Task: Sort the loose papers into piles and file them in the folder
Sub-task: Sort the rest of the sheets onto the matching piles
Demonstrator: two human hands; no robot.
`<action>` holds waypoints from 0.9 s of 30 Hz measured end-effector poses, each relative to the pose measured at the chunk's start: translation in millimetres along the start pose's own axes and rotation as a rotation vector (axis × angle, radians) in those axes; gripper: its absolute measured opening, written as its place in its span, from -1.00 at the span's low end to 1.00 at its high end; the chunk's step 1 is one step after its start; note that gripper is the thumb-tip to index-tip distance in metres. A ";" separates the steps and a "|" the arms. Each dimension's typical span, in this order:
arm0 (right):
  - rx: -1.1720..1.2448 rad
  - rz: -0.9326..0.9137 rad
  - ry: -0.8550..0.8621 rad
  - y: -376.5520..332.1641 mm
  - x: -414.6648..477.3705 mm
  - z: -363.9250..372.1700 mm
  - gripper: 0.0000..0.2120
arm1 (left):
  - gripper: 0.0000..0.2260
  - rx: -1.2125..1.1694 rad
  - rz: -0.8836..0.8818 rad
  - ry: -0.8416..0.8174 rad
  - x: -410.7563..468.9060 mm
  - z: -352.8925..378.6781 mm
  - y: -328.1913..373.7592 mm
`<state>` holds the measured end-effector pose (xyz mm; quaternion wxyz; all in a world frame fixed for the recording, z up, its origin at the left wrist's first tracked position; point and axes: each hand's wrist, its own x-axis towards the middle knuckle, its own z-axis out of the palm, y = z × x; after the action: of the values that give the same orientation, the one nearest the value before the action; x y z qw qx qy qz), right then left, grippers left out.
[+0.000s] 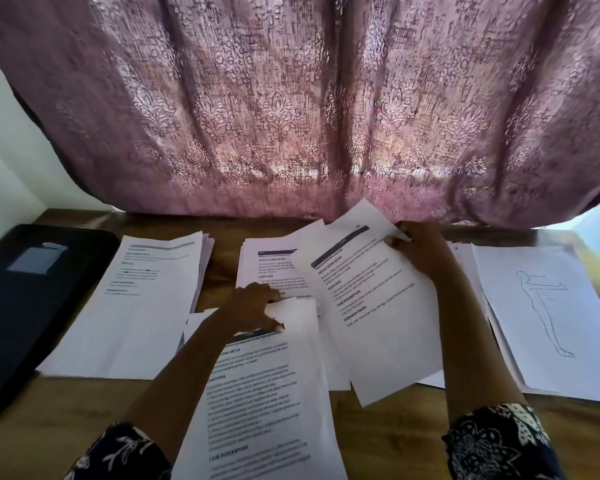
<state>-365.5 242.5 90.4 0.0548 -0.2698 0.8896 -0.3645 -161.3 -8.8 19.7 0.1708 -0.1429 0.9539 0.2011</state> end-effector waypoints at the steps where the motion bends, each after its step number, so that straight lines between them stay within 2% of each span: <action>1: 0.018 0.000 -0.002 0.2 0.0 1.6 -0.86 | -0.55 -0.135 0.022 -0.001 -4.1 0.1 -1.0; 3: 0.049 -0.007 -0.004 0.6 0.9 5.4 -0.85 | -0.75 -0.324 0.088 -0.023 -16.7 -5.5 -1.9; 5: 0.092 -0.020 -0.003 0.8 1.6 11.4 -0.84 | -0.86 -0.411 0.133 -0.011 -32.0 -17.2 -0.5; 9: 0.193 0.031 -0.095 -9.9 -7.4 34.2 -0.85 | -0.71 -0.675 0.175 0.056 -46.0 -42.3 -1.0; 14: 0.515 0.207 -0.291 -29.5 -32.0 68.2 -0.83 | -0.65 -0.714 0.285 0.260 -32.0 -60.9 -2.0; 16: 0.593 0.279 -0.376 -31.1 -44.2 79.2 -0.87 | -0.61 -0.684 0.214 0.247 -17.4 -63.7 -8.6; 17: 0.626 0.318 -0.431 -31.7 -51.4 84.2 -0.90 | -0.52 -0.660 0.147 0.219 -9.3 -62.1 -14.3; 20: 0.728 0.442 -0.548 -36.7 -73.3 101.5 -0.82 | -0.34 -0.594 0.055 0.093 4.3 -50.5 -13.2; 21: 0.772 0.470 -0.575 -37.9 -79.0 106.5 -0.83 | -0.35 -0.592 0.067 0.082 7.4 -45.1 -9.7; 23: 0.878 0.496 -0.616 -39.7 -86.4 114.7 -0.89 | -0.53 -0.610 0.065 0.082 11.2 -34.1 -5.1; 25: 0.794 0.489 -0.615 -39.3 -87.9 118.3 -0.88 | -0.63 -0.597 0.051 0.075 17.2 -21.9 -8.5; 27: 0.562 0.427 -0.584 -38.7 -82.2 115.4 -0.85 | -0.61 -0.522 0.063 0.029 18.6 -12.8 -10.6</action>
<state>-244.8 191.0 24.5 0.4480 -0.1467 0.7392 -0.4810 -177.9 -27.4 20.0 0.1082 -0.1554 0.8759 0.4437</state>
